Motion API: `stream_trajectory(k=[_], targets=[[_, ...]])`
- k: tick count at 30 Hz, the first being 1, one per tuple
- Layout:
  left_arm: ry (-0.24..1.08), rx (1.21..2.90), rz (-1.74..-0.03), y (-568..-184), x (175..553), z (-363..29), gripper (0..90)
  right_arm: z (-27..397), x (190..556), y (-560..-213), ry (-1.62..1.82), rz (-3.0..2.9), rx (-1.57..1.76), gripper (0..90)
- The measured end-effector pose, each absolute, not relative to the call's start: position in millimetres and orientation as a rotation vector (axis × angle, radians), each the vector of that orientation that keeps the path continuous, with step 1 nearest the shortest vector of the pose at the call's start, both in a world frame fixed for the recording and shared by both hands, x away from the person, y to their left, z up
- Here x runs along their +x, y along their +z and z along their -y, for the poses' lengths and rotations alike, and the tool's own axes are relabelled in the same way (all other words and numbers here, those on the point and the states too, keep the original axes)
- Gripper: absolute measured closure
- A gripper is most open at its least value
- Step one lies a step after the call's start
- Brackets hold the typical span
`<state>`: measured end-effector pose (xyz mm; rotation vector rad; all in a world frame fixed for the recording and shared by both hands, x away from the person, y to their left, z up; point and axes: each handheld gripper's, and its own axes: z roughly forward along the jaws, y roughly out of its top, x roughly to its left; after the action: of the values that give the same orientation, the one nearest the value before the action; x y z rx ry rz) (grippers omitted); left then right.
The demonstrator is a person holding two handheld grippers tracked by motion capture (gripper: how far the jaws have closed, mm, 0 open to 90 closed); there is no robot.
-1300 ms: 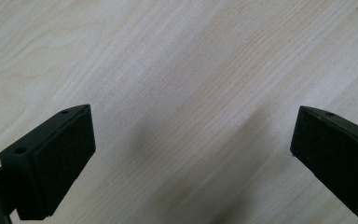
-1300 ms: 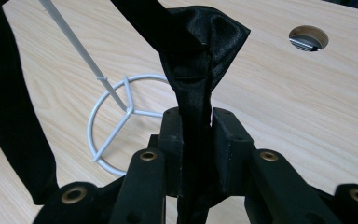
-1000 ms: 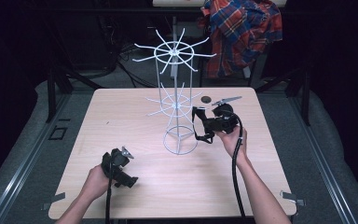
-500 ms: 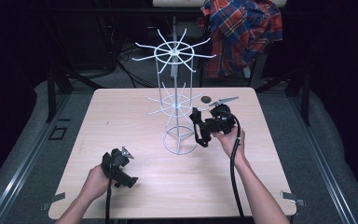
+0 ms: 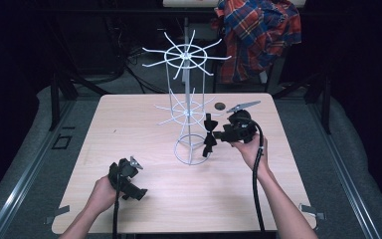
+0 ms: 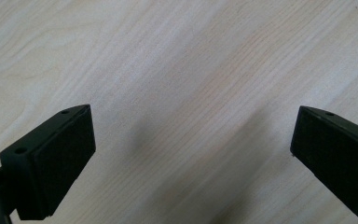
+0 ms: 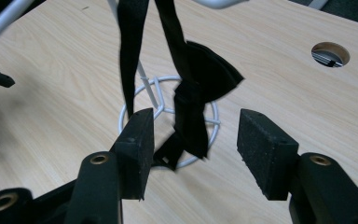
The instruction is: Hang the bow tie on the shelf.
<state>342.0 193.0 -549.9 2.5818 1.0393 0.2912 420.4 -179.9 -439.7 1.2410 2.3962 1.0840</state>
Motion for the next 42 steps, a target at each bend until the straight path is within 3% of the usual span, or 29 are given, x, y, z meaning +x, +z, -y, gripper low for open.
stream_trajectory(k=[27, 42], targets=[[0.297, 2.587, -1.045, -549.5, 342.1, -191.8, 0.0, 224.0, 357.7, -413.8, 0.965, -2.485, 1.179, 16.7], [0.302, 2.594, -1.050, -550.4, 342.3, -191.1, 0.0, 253.2, 313.3, -437.2, 0.887, -2.570, 1.192, 8.1]])
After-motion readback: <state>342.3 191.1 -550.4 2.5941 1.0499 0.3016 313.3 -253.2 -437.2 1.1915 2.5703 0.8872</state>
